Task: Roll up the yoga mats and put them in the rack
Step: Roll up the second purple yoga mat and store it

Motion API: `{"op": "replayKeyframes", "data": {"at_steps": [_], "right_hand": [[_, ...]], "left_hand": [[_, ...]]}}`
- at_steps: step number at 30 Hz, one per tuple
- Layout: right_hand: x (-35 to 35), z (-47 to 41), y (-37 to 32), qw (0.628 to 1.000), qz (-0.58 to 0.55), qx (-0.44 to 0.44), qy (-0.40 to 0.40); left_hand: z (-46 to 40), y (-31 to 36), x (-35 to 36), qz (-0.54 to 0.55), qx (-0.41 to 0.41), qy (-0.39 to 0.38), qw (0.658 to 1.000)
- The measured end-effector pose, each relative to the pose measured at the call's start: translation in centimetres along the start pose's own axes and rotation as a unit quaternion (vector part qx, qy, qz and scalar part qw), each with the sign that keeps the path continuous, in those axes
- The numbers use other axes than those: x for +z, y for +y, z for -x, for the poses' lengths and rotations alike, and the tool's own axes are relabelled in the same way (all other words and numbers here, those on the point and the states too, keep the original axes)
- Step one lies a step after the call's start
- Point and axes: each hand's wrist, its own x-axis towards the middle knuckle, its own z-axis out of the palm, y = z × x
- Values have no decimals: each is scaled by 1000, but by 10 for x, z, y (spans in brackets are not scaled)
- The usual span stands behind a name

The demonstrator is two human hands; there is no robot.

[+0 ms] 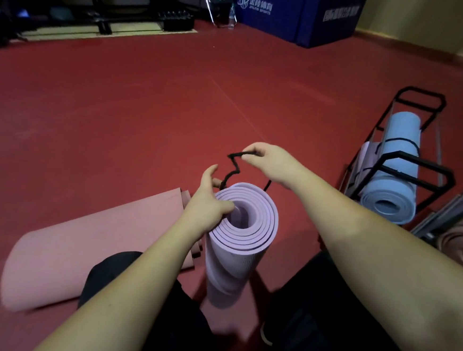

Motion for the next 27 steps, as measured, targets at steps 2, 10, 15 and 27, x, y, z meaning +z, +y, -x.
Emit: {"op": "replayKeyframes", "data": {"at_steps": [2, 10, 15, 27], "right_hand": [[-6, -3, 8, 999, 0, 16, 44], [-4, 19, 10, 1000, -7, -7, 4], [-3, 66, 5, 992, 36, -104, -57], [68, 173, 30, 911, 258, -322, 14]], "left_hand": [[-1, 0, 0, -10, -5, 7, 1000], [-3, -1, -1, -53, -27, 82, 995], [-15, -3, -10, -31, -22, 99, 994], [-45, -2, -24, -29, -58, 129, 990]]}}
